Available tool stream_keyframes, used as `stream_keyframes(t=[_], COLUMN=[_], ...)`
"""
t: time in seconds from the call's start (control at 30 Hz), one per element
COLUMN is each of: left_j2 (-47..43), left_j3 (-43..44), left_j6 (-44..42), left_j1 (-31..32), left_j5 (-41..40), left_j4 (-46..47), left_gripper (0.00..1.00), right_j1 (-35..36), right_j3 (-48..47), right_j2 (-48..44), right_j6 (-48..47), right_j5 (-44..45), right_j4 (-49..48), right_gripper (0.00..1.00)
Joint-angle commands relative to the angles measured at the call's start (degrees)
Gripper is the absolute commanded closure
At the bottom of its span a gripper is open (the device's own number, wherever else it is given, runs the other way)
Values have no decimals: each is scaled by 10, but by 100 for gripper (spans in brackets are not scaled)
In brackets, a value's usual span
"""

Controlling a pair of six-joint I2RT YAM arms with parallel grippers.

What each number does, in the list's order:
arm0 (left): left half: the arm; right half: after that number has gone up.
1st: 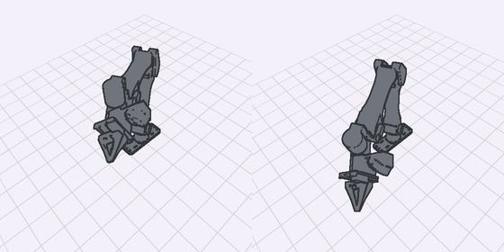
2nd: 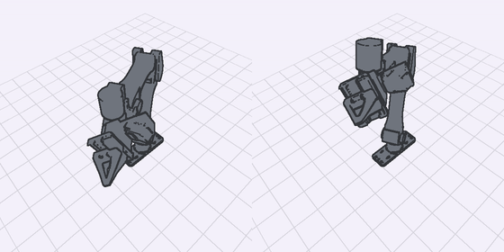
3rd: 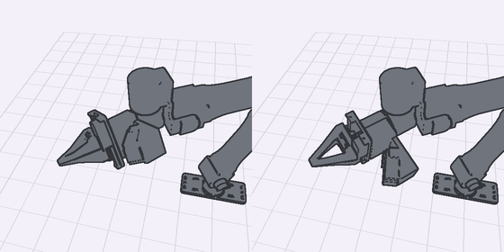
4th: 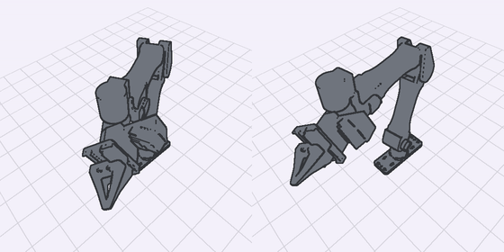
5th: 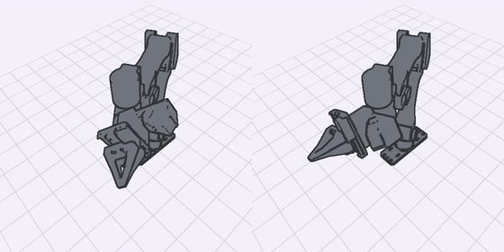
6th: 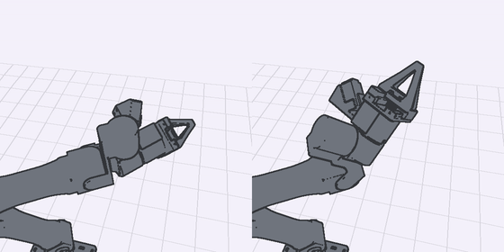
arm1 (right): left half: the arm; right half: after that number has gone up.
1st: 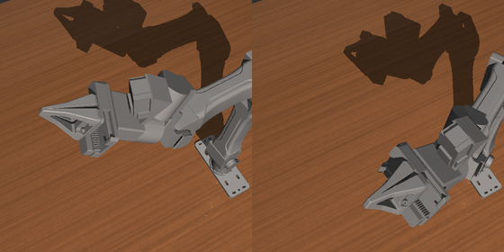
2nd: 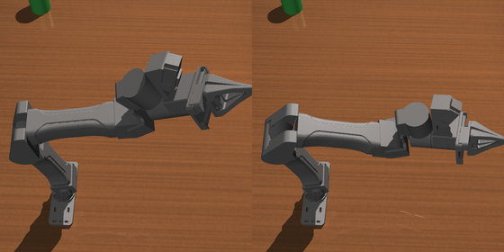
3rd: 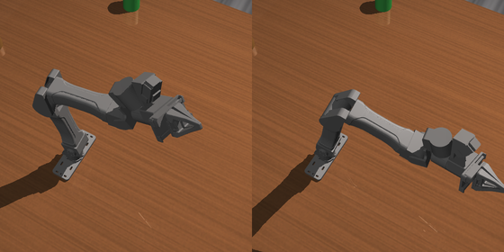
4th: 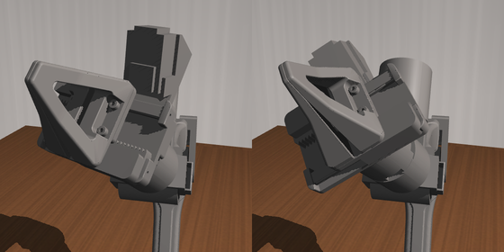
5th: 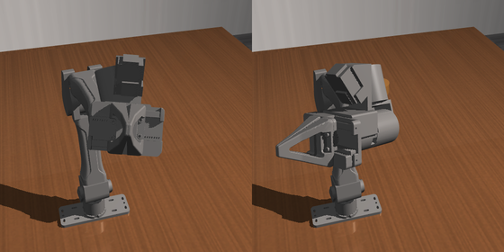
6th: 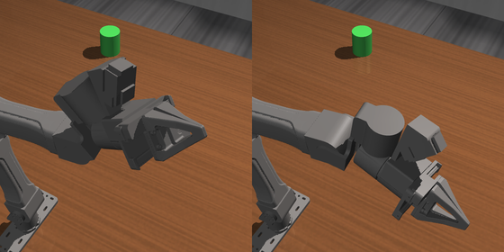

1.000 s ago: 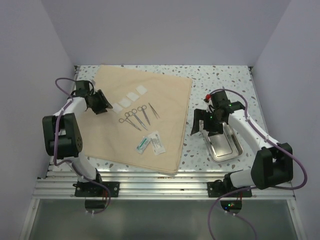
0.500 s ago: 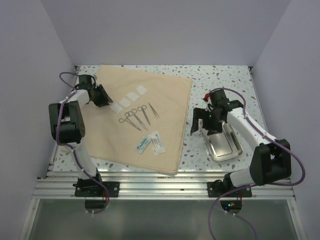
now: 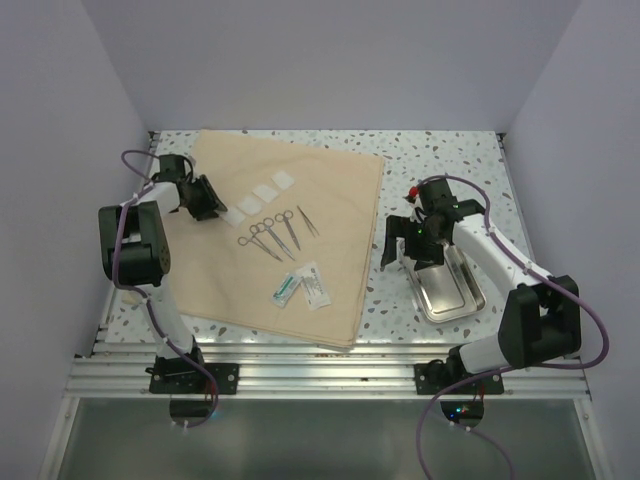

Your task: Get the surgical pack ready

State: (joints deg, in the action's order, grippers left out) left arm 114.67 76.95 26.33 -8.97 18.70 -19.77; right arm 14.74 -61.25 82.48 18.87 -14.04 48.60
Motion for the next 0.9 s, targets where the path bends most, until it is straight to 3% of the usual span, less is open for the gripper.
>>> stream_keyframes(t=[0.0, 0.2, 0.33, 0.43, 0.57, 0.87], left_j2=[2, 13, 13, 9, -8, -130], left_j3=[-13, -25, -25, -24, -8, -36], left_j6=[-6, 0, 5, 2, -6, 70], left_j1=[-3, -3, -2, -2, -1, 15], left_j5=[0, 20, 30, 31, 30, 72], left_j4=[10, 36, 41, 43, 27, 51], left_gripper=[59, 60, 66, 75, 100, 100], right_j1=[3, 2, 3, 3, 2, 2], right_j3=[-11, -7, -10, -11, -11, -4], right_j2=[-3, 0, 1, 0, 0, 1], right_j6=[-2, 4, 3, 4, 4, 4], right_j5=[2, -2, -1, 0, 1, -5], right_j4=[-10, -14, -13, -13, -14, -18], right_gripper=[1, 1, 1, 1, 1, 1])
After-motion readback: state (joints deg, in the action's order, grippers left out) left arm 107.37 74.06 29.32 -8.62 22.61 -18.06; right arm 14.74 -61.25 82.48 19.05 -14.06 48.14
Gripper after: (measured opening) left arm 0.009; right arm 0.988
